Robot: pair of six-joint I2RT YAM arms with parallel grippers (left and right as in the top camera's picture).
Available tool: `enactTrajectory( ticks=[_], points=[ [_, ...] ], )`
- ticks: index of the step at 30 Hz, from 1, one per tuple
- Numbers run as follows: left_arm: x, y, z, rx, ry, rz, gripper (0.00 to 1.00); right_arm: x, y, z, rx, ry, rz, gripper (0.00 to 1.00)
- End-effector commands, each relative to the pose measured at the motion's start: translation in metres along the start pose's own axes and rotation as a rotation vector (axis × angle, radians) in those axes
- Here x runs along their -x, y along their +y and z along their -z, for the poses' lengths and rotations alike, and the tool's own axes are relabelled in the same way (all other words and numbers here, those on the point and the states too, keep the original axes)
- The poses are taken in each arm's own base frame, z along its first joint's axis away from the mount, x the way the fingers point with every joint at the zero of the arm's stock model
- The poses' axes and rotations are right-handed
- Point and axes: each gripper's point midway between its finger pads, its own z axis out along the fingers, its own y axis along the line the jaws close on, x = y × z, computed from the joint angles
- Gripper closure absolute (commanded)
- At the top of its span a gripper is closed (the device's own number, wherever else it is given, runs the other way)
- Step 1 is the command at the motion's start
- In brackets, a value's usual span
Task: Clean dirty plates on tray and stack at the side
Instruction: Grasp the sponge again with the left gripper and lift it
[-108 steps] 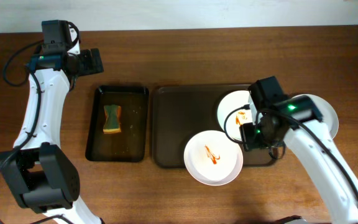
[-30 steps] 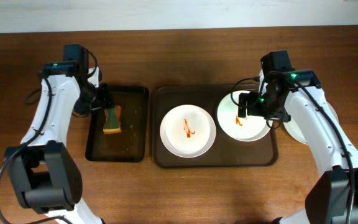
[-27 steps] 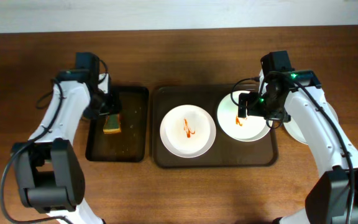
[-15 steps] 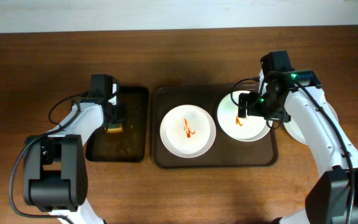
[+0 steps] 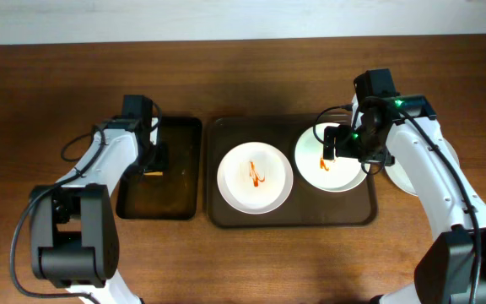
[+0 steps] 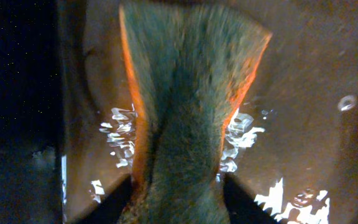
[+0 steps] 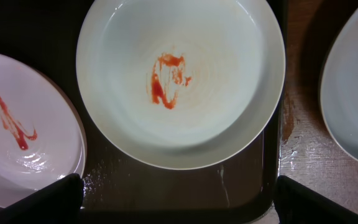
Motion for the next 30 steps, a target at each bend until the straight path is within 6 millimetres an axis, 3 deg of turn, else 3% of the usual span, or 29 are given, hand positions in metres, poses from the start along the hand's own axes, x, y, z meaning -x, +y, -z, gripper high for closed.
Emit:
enactTrajectory(
  ticks=[1, 3, 5, 9, 10, 11, 12, 13, 14, 15, 16, 17, 18, 21, 23, 24, 26, 27, 28, 30],
  points=[
    [0.042, -0.005, 0.034, -0.021, -0.117, -0.001, 0.29, 0.002, -0.003, 0.002, -0.008, -0.009, 0.004, 0.02],
    [0.045, -0.006, 0.03, -0.022, -0.128, 0.0, 0.27, 0.002, -0.003, 0.002, -0.008, -0.009, 0.004, 0.02],
    [0.042, -0.007, 0.012, -0.021, -0.115, 0.0, 0.23, 0.002, -0.003, 0.002, -0.008, -0.009, 0.004, 0.01],
    [0.034, -0.011, -0.019, -0.017, -0.058, -0.012, 0.24, 0.002, -0.003, 0.002, -0.008, -0.009, 0.004, 0.02],
    [0.033, -0.013, -0.025, -0.017, -0.05, -0.016, 0.39, 0.002, -0.003, 0.002, -0.008, -0.009, 0.004, 0.02],
    [0.032, -0.015, -0.027, -0.018, -0.048, -0.02, 0.65, 0.002, -0.003, 0.002, -0.008, -0.009, 0.004, 0.02],
    [0.032, -0.015, -0.027, -0.021, -0.047, -0.021, 0.82, 0.002, -0.003, 0.002, -0.008, -0.009, 0.004, 0.02],
    [0.033, -0.016, -0.027, -0.022, -0.05, -0.021, 0.79, 0.002, -0.003, 0.002, -0.008, -0.009, 0.004, 0.02],
    [0.033, -0.023, -0.026, -0.064, -0.048, -0.022, 0.83, 0.002, -0.003, 0.002, -0.008, -0.009, 0.004, 0.02],
    [0.034, -0.032, -0.025, -0.118, -0.047, -0.024, 0.93, 0.002, -0.003, 0.002, -0.008, -0.009, 0.004, 0.02],
    [0.033, -0.034, -0.024, -0.126, -0.042, -0.024, 0.75, 0.002, -0.003, 0.002, -0.008, -0.009, 0.004, 0.02],
    [0.032, -0.033, -0.024, -0.125, -0.038, -0.024, 0.41, 0.002, -0.003, 0.002, -0.008, -0.009, 0.004, 0.02],
    [0.033, -0.033, -0.024, -0.123, -0.044, -0.023, 0.37, 0.002, -0.003, 0.002, -0.008, -0.009, 0.004, 0.02],
    [0.044, -0.034, -0.025, -0.128, -0.088, -0.023, 0.34, 0.002, -0.003, 0.002, -0.008, -0.009, 0.004, 0.02],
    [0.041, -0.04, -0.034, -0.129, -0.072, -0.036, 0.43, 0.002, -0.003, 0.002, -0.008, -0.009, 0.004, 0.02],
    [0.039, -0.046, -0.035, -0.131, -0.068, -0.05, 0.7, 0.002, -0.003, 0.002, -0.008, -0.009, 0.004, 0.02],
    [0.044, -0.046, -0.026, -0.134, -0.091, -0.049, 0.97, 0.002, -0.003, 0.002, -0.008, -0.009, 0.004, 0.02],
    [0.045, -0.045, -0.024, -0.134, -0.093, -0.048, 0.78, 0.002, -0.003, 0.002, -0.008, -0.009, 0.004, 0.02],
    [0.045, -0.045, -0.024, -0.134, -0.093, -0.049, 0.43, 0.002, -0.003, 0.002, -0.008, -0.009, 0.004, 0.02],
    [0.049, -0.045, -0.022, -0.129, -0.105, -0.049, 0.38, 0.002, -0.003, 0.002, -0.008, -0.009, 0.004, 0.02]
  ],
)
